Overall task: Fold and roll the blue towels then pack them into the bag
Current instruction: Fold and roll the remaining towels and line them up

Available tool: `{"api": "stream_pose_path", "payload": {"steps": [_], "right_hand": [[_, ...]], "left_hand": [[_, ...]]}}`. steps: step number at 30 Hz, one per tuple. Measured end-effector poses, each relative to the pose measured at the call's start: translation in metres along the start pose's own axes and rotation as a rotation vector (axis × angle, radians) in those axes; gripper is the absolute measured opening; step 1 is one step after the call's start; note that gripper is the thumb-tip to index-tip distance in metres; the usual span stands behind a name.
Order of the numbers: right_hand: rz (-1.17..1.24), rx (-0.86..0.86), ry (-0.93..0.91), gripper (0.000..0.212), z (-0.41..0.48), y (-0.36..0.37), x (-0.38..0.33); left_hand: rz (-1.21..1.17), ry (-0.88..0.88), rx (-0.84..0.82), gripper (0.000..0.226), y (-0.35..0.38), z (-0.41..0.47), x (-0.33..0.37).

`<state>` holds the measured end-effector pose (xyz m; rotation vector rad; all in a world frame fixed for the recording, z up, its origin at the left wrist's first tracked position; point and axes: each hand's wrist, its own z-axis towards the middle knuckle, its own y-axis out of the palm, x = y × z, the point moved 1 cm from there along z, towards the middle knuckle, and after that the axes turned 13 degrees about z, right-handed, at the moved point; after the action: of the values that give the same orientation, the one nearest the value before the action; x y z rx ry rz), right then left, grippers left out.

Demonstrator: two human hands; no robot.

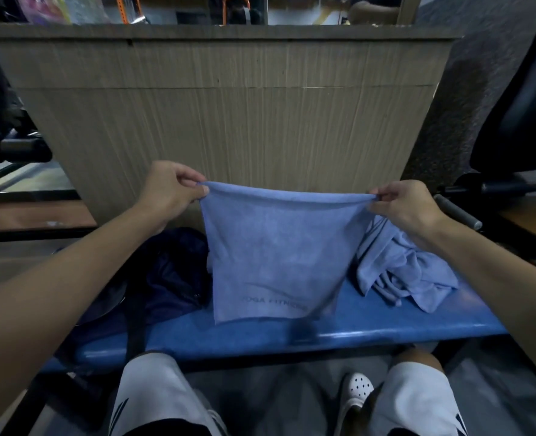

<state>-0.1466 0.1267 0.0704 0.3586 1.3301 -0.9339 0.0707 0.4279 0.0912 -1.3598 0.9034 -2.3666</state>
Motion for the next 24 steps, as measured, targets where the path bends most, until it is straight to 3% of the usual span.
{"api": "stream_pose_path", "payload": {"steps": [14,24], "right_hand": [[-0.1,0.036,-0.158,0.007,-0.024,-0.018,-0.017],[0.042,0.017,-0.108,0.012,-0.021,-0.021,-0.008]], "left_hand": [[0.075,0.17,0.019,0.012,-0.021,-0.021,0.014],[-0.093,0.094,-0.093,0.011,-0.003,-0.017,0.01]]}}
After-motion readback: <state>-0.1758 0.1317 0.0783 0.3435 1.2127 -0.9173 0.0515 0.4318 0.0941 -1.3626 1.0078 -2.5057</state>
